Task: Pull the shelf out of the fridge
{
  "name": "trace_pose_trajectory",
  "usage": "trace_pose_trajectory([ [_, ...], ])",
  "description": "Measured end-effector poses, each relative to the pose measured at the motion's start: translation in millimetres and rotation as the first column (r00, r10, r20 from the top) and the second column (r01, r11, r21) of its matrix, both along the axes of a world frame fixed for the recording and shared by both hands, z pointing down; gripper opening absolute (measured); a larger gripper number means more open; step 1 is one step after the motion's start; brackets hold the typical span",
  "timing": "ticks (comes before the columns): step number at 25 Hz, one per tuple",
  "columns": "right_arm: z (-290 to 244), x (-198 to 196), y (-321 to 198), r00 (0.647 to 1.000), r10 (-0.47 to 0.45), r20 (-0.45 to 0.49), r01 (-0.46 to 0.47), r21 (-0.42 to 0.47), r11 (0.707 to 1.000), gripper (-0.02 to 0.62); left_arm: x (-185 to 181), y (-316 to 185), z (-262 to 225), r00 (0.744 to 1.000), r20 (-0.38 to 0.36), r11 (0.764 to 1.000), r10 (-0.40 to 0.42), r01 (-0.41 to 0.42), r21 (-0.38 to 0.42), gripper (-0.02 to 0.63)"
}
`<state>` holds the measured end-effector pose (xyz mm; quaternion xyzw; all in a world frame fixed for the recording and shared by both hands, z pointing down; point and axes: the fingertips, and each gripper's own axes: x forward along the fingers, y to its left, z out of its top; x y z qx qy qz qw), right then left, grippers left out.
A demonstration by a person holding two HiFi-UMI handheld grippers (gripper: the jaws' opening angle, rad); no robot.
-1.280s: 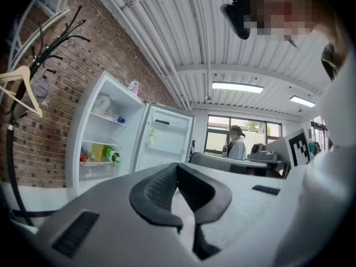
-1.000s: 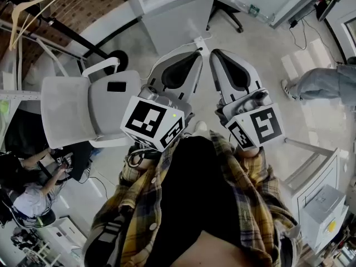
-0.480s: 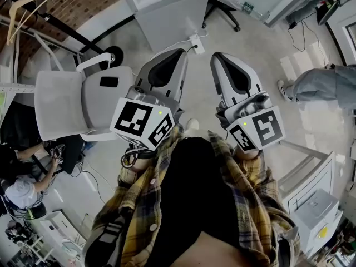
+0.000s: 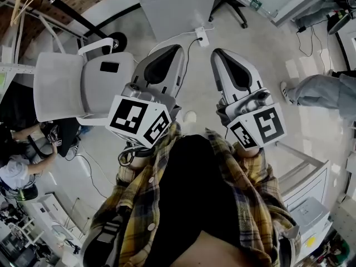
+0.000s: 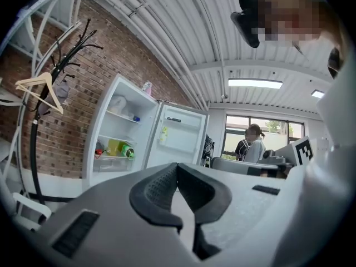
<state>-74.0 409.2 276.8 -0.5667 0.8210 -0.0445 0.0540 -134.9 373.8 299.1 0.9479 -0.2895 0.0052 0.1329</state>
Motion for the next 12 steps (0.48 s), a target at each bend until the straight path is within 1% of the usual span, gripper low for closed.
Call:
trace_pose_trajectory([
  [5, 5, 0, -22, 1.0, -0.009, 0.011, 0.009, -0.012, 1.0, 0.018, -3, -23, 4, 1.0, -0.002, 1.0, -0.016, 0.016, -0.01, 0.005],
  [12, 6, 0, -73, 1.0, 0.002, 0.019, -0.001, -0.015, 1.0, 0.018, 1, -74, 3, 1.0, -0.019, 1.0, 0.002, -0.002, -0.012, 0.005],
])
